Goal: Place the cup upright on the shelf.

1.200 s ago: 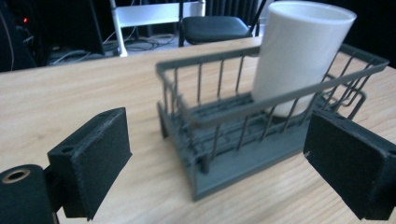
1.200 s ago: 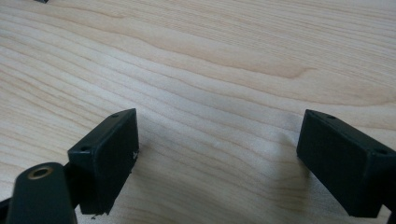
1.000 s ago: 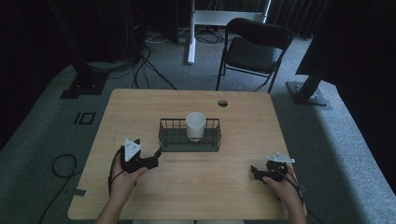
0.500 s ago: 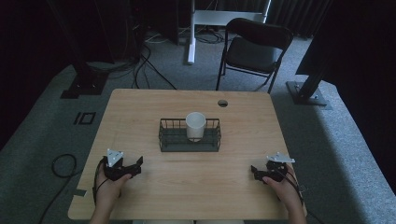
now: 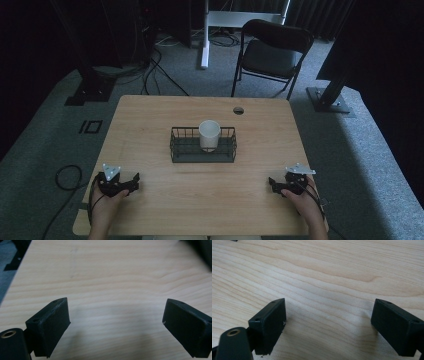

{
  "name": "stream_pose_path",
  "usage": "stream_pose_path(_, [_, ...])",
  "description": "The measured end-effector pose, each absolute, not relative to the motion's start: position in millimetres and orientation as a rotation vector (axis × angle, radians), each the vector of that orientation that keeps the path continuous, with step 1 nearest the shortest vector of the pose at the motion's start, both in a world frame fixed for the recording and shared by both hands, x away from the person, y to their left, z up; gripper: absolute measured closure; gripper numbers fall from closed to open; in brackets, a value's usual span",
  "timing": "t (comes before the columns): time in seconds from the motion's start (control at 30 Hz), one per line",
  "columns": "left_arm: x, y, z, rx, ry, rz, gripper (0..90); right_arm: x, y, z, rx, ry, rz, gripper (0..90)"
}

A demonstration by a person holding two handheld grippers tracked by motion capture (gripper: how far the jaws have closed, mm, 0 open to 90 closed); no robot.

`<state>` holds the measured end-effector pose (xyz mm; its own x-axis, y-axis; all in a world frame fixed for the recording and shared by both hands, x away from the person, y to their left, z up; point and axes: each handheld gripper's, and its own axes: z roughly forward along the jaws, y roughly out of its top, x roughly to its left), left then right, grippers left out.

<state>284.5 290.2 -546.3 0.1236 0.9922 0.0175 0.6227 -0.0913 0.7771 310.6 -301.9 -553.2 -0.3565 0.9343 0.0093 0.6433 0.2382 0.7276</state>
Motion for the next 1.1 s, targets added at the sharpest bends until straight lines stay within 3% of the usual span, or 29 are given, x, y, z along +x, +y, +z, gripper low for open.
stream_pose_path(0.3, [281.0,307.4,-549.4,1.881,1.621,0.736,7.7,310.6,-301.9,-553.2,1.444,2.087,0.909,12.5])
stream_pose_path(0.6, [282.4,310.7,-550.6,1.851,1.671,0.679,2.6,310.6,-301.9,-553.3,1.443,2.087,0.909,12.5])
stream_pose_path(1.1, [281.5,305.4,-550.5,1.807,1.735,0.701,2.7,310.6,-301.9,-553.3,1.443,2.088,0.909,12.4])
